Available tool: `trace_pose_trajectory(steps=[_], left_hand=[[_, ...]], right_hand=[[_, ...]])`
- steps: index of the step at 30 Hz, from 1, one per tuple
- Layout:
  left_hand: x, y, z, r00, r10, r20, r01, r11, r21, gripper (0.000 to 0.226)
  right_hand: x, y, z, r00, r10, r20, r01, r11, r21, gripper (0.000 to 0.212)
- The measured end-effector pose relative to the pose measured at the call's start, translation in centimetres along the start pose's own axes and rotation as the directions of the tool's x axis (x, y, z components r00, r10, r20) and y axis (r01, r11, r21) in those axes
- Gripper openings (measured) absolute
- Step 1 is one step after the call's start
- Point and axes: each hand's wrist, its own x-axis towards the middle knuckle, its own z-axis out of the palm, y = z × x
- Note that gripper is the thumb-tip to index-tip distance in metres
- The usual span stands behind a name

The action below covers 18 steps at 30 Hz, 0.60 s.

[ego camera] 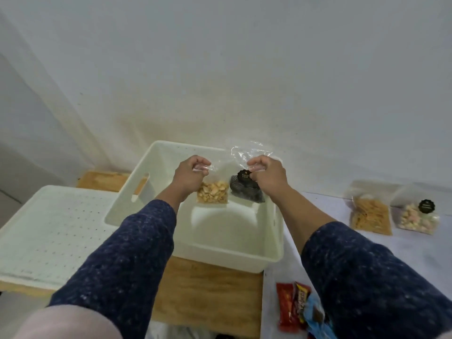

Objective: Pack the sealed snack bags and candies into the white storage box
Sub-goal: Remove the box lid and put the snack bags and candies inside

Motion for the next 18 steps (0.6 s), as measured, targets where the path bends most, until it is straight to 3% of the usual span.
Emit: trace_pose_trajectory(steps=[5, 10, 13, 18], left_hand=[[3.6, -4.0, 2.8, 0.990, -0.066, 0.122, 0.066, 0.998, -0.001, 0.023], [5.8, -6.5, 4.6, 0.989, -0.053, 0.140, 0.043, 0.997, 0.070, 0.021], [6.5, -6.6, 5.2, 0.981, -0.067, 0.180, 0.044, 0.990, 0.131, 0.030], [6.5, -5.5, 5.7, 0.970, -0.123, 0.211, 0.034, 0.923, 0.384, 0.050]], right_hand=[[2.4, 2.9, 3.2, 0.993, 0.115, -0.035, -0.117, 0.992, -0.056, 0.038], [4.1, 5.1, 5.1, 0.977, 0.183, -0.107, -0.190, 0.979, -0.066, 0.038], [4.8, 5.3, 5.2, 0.974, 0.167, -0.156, -0.200, 0.952, -0.232, 0.041], [4.2, 3.4, 4.3, 0.976, 0.218, -0.012, -0.186, 0.799, -0.572, 0.046]])
